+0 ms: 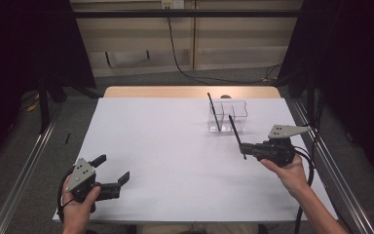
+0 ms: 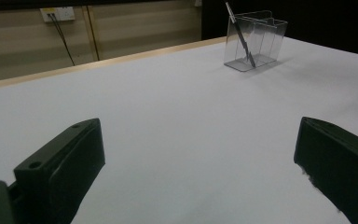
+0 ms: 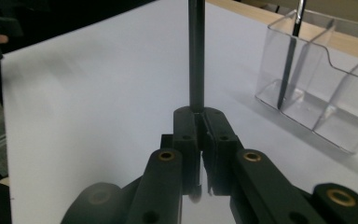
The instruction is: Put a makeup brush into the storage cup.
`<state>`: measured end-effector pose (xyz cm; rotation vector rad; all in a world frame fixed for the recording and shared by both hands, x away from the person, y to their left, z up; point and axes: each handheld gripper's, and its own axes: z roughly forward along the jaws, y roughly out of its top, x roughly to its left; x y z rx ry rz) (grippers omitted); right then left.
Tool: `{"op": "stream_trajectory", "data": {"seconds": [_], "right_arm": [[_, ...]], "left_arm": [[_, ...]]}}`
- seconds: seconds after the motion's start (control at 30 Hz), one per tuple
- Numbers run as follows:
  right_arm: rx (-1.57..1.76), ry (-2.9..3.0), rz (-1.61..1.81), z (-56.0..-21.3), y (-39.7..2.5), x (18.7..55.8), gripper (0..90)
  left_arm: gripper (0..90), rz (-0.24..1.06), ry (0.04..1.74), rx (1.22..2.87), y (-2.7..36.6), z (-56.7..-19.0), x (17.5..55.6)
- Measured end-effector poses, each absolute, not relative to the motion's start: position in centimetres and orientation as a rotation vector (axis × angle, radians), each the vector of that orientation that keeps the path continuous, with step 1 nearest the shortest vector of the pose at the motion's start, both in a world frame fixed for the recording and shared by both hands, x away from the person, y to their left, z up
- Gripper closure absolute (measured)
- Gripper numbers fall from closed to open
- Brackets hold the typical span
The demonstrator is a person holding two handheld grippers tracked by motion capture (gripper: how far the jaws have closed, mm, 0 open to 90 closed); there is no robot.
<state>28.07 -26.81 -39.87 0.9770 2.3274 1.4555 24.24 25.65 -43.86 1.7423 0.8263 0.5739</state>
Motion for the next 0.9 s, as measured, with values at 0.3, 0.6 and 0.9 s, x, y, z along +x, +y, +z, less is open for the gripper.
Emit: {"op": "stream_trajectory", "data": {"seconds": [0.3, 0.6, 0.9], "right_arm": [[0.912, 2.325, 1.509, -39.5, -26.4, 27.7, 84.7], [0.786, 2.396, 1.542, -39.2, -24.3, 27.4, 84.7], [0.676, 2.502, 1.521, -38.9, -21.8, 27.4, 84.8]], "left_arm": [[1.8, 0.57, 0.825, 1.745, 25.6, -43.9, 24.2], [1.7, 0.564, 0.827, 1.751, 25.4, -43.9, 24.2], [1.7, 0.561, 0.821, 1.757, 25.3, -44.0, 24.3]]}}
